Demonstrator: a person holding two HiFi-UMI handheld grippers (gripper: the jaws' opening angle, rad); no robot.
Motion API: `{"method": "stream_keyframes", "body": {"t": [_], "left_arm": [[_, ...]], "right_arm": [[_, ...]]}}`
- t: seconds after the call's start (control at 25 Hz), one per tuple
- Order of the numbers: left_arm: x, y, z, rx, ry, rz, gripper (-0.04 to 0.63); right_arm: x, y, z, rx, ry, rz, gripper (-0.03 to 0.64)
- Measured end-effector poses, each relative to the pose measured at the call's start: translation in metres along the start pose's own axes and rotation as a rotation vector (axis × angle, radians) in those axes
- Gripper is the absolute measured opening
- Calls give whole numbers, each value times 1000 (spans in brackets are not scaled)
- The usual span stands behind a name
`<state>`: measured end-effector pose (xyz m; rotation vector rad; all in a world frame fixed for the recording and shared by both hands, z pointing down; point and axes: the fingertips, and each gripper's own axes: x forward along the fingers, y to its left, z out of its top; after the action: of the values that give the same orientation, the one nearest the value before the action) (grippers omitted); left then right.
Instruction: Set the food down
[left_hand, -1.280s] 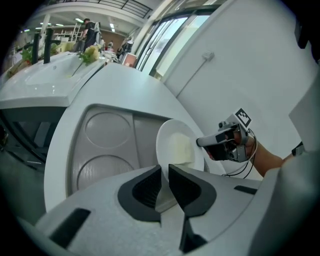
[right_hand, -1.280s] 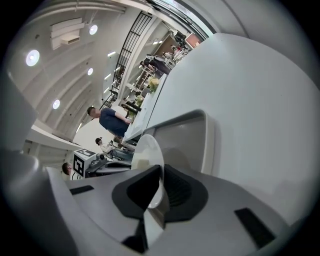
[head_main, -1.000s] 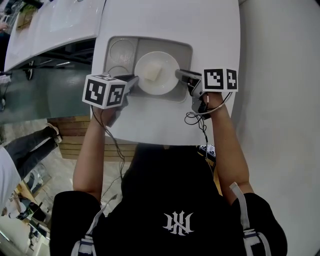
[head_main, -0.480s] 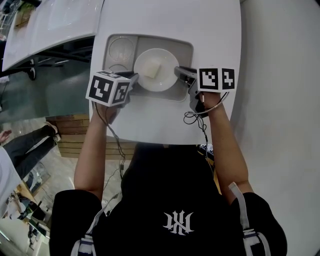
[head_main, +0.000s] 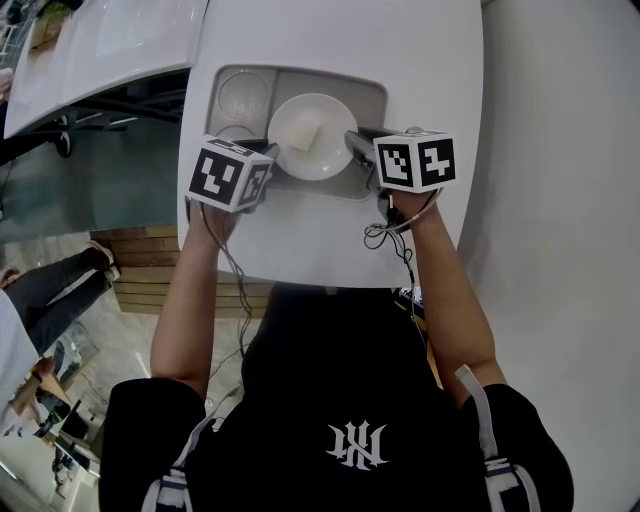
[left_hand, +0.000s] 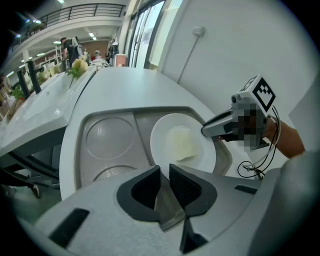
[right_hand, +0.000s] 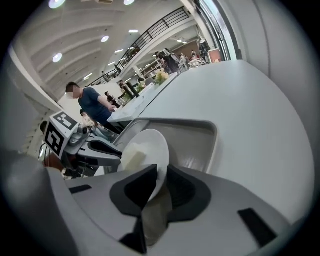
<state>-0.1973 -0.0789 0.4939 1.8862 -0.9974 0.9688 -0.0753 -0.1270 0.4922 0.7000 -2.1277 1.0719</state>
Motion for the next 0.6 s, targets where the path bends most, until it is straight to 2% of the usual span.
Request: {"method": "stream_keyframes", "body": {"t": [0.16,0.32,0.44,0.6], "left_arm": [[2,-1,0,61,24,53,48],[2,5,5,139,30,141,48],[2,3,5,164,44,160,48],[0,1,3,174,48,176,48]], "right_arm": [[7,3,0,-87,2,-18,61],[10,-2,-4,-166,16,-64,71],[11,-2,-5,-241,29,-113,80],[10,1,-3,-276,14,-121,81]]}}
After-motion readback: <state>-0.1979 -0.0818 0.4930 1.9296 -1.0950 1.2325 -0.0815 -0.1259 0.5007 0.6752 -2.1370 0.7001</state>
